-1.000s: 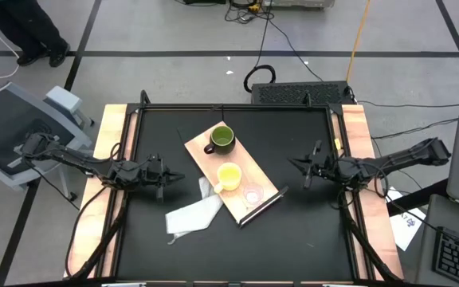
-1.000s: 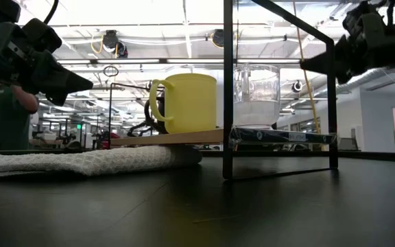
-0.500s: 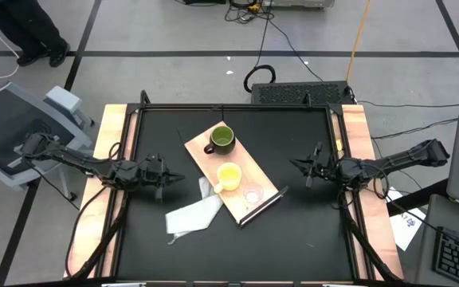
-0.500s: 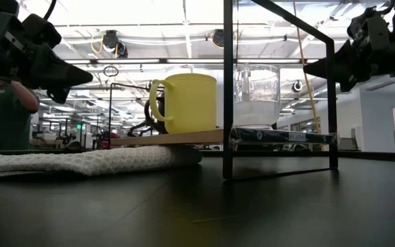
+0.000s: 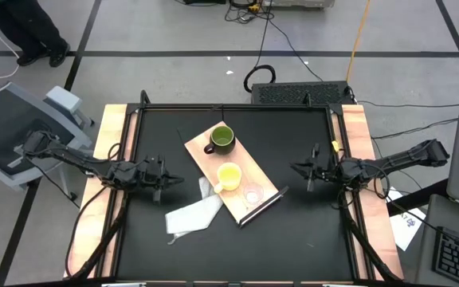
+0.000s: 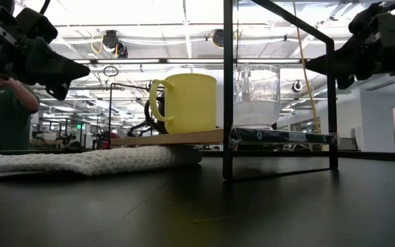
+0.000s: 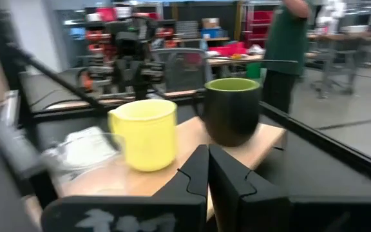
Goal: Stack small to large cups/mugs on shelf
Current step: Adjust all the mugs
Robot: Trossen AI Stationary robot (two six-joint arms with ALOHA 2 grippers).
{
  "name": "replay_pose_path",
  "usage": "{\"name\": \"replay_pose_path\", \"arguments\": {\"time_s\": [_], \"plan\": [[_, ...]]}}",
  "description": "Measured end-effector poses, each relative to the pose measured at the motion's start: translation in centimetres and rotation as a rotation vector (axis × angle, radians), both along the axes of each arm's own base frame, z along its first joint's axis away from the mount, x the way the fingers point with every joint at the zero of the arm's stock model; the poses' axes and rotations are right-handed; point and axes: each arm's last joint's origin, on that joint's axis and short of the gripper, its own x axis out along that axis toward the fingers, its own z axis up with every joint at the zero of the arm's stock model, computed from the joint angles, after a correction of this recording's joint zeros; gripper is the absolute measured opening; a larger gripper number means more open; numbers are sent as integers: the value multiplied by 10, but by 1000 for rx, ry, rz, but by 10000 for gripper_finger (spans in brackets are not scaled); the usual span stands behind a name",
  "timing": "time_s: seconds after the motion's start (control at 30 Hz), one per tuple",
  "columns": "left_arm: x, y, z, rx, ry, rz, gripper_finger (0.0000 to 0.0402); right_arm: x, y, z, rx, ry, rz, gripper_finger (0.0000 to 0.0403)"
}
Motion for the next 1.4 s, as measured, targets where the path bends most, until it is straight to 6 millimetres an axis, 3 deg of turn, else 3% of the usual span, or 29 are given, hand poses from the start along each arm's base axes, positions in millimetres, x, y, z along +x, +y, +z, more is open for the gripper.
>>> {"name": "replay_pose_path", "arguments": {"time_s": [0.4, 0.9, 1.17, 1.4], "plan": [[0, 2, -2, 126, 18, 62, 0, -4, 8, 6, -88, -42, 185, 0], [1, 18, -2, 182, 42, 241, 0, -18, 3, 9, -107, -79, 174, 0], [3, 36, -4, 156, 54, 207, 0, -21, 1, 7, -106, -62, 159, 0], [4, 35, 4, 119, -34, 32, 0, -21, 1, 7, -102, -65, 159, 0]]}}
